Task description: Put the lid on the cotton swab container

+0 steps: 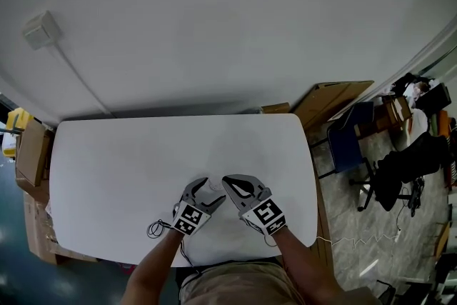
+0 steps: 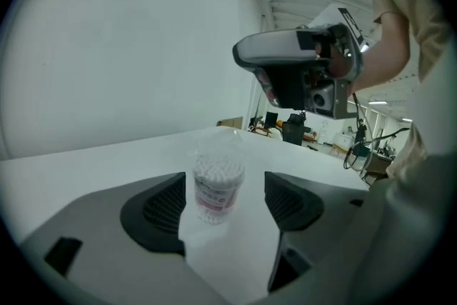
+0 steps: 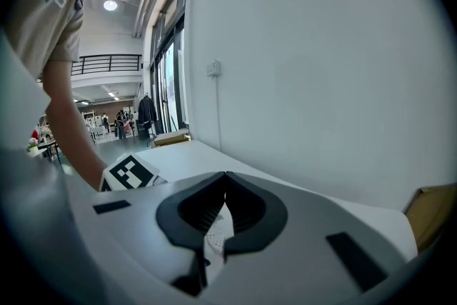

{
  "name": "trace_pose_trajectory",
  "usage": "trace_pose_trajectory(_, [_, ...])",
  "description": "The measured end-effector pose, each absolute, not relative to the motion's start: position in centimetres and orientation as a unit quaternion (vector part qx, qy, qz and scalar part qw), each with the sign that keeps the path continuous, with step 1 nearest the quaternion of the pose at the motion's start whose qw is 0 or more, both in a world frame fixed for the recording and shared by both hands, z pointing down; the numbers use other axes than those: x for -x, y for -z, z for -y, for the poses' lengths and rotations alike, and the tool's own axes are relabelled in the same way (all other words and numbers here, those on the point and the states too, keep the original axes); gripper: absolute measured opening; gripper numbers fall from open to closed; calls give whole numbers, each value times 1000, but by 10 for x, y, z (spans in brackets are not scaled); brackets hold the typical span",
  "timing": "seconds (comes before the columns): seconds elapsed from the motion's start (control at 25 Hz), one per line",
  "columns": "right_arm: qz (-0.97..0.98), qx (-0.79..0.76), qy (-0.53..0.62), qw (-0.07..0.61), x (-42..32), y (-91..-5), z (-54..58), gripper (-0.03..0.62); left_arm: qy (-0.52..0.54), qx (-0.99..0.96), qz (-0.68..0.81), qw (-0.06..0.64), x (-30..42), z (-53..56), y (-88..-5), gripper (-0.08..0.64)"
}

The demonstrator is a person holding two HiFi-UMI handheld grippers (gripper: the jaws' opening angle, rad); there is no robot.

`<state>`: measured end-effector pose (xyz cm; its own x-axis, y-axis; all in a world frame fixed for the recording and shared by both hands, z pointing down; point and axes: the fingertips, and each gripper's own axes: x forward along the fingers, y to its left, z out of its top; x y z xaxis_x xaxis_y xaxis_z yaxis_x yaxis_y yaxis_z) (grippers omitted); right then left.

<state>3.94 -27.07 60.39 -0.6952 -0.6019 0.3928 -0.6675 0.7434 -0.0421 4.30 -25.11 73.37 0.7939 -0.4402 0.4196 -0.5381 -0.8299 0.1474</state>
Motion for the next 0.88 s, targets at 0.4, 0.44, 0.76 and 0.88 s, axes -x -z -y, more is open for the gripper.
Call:
trace_pose_trajectory(0.4, [913,-335,-99,211,-39,-613,277,15,-214,-930,271,129,-60,267,-756,278])
trace_pose_trajectory(0.44, [914,-331,-100,214,-36,-615,278,15,-213,-930,272,128,-60,267,-756,278])
trace_pose_trajectory(0.76, [904,-317,-132,254,-24,-651,283,15,-210,-930,273,132,-62,269,-757,275])
trace_pose_trajectory(0.88, [897,-322,-144,267,-28,-664,280,15,-209,-929,272,137,-63,268,-756,275])
